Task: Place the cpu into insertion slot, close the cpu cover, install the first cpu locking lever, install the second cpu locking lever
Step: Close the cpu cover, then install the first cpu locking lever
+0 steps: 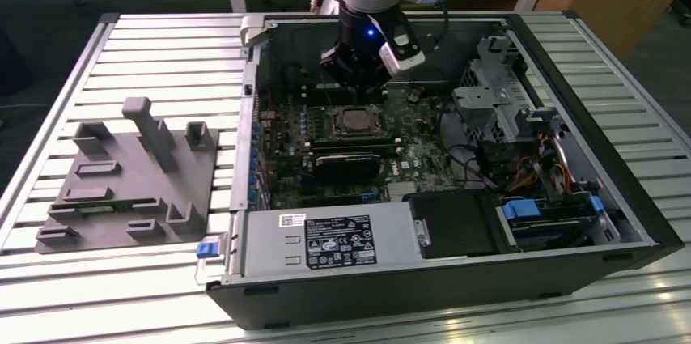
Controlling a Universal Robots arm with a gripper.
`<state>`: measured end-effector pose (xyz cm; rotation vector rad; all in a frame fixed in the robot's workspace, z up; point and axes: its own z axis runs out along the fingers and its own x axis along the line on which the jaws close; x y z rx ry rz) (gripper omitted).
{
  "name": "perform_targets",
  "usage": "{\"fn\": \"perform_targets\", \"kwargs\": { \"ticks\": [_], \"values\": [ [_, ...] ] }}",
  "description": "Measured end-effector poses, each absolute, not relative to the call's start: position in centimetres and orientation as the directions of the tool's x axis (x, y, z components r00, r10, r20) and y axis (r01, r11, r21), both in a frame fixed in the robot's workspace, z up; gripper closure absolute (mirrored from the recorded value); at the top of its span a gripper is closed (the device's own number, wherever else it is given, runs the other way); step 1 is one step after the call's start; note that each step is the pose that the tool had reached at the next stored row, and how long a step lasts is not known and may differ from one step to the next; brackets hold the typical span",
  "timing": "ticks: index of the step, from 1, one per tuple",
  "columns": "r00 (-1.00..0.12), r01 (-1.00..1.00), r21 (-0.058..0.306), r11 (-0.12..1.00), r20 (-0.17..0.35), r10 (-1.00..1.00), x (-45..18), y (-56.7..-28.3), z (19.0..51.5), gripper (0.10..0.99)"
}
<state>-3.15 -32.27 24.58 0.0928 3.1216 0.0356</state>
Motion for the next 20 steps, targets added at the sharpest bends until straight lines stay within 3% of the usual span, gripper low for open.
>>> {"fn": "perform_targets", "kwargs": {
  "ticks": [20],
  "values": [
    [-0.998, 0.059, 0.022, 0.998, -0.019, 0.06, -4.2, -32.3, 24.6, 0.98]
  ]
}}
